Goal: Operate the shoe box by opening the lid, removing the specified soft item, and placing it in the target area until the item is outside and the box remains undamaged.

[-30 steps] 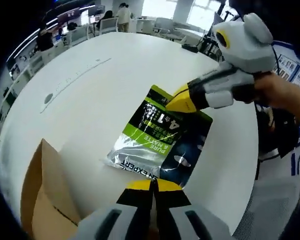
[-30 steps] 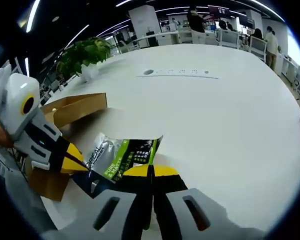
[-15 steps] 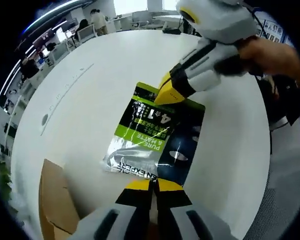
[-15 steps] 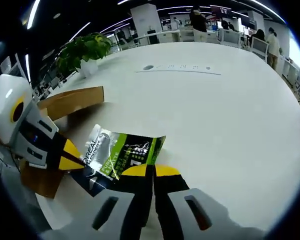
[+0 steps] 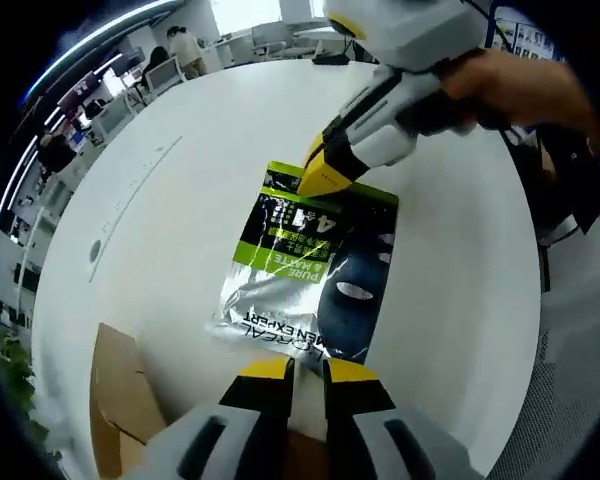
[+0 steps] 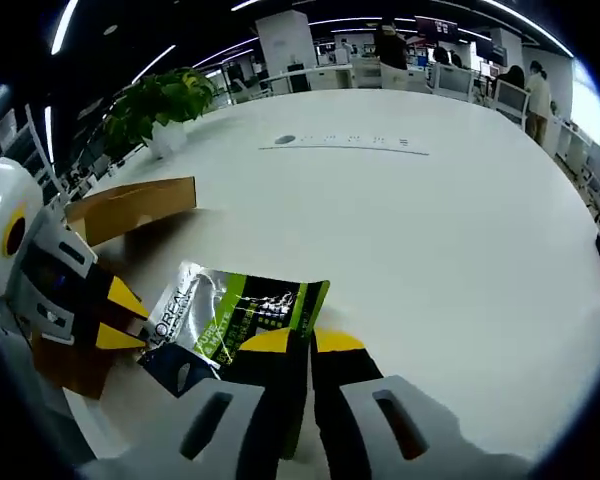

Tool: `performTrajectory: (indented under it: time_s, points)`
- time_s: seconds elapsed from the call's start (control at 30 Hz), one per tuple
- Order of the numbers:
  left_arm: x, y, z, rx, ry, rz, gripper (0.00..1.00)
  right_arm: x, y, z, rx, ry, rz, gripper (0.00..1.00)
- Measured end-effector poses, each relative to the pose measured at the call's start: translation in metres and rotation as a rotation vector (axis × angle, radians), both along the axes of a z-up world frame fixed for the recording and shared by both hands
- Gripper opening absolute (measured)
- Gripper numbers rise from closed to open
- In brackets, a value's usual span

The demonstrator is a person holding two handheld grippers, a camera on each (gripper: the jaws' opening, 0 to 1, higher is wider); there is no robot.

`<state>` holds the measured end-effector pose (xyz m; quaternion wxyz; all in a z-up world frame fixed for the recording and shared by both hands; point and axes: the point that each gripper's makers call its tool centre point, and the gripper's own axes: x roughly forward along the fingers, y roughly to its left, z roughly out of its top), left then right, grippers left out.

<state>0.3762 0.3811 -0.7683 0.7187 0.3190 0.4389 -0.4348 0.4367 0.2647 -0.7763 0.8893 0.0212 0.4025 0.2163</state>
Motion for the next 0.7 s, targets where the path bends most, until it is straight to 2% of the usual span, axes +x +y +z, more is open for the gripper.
performTrajectory:
  time_s: [0.4, 0.6, 0.7]
  points:
    - [-0.008, 0.000, 0.029, -0.114, -0.025, 0.055, 0.18, -0.007, 0.009, -0.004, -0.031, 0.009, 0.017, 0.04]
    - [-0.013, 0.000, 0.046, -0.187, -0.038, 0.079, 0.21, -0.009, 0.005, -0.005, -0.037, 0.014, 0.012, 0.06]
    - [-0.015, 0.002, 0.056, -0.219, -0.046, 0.095, 0.22, -0.007, -0.001, -0.002, -0.056, -0.013, 0.008, 0.10]
